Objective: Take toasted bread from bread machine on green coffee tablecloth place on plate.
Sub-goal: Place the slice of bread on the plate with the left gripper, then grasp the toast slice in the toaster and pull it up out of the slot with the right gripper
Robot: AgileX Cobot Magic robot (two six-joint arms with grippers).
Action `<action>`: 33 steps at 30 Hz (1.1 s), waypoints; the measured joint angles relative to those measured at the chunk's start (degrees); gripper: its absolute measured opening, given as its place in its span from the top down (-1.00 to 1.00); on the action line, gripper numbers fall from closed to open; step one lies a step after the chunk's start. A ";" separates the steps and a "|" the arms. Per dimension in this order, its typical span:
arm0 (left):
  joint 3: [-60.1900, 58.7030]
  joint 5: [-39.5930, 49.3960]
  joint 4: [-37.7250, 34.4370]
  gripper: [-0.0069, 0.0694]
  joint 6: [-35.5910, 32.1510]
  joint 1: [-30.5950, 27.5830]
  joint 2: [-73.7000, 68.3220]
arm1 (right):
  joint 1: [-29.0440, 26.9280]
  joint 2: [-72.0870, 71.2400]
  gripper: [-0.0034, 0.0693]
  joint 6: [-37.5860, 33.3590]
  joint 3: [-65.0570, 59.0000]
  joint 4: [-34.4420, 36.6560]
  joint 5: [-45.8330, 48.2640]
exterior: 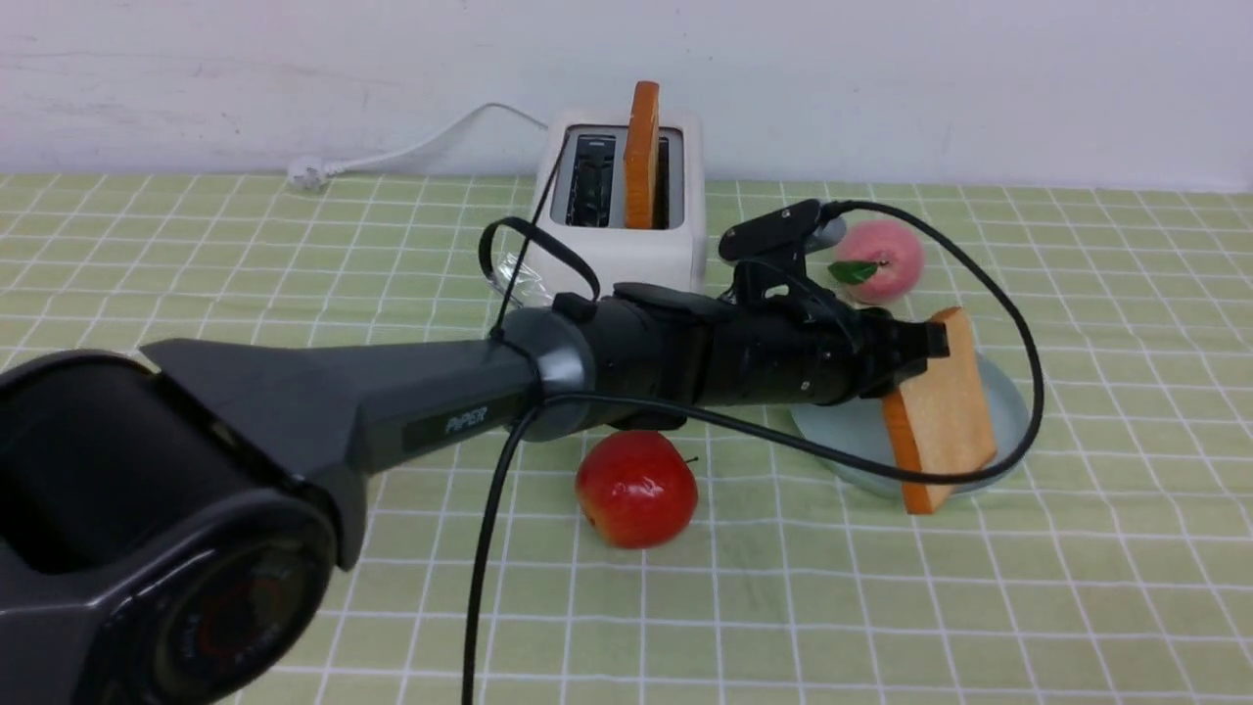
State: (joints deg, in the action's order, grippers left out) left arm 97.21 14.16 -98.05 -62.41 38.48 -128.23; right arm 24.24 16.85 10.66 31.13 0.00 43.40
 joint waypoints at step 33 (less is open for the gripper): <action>-18.40 -8.93 11.10 0.85 -12.67 0.02 39.97 | 0.00 6.29 0.88 -1.19 0.00 0.85 -1.64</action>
State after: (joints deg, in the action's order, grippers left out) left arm 78.81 5.23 -86.95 -75.08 38.49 -88.26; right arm 24.24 23.13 9.47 31.13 0.85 41.76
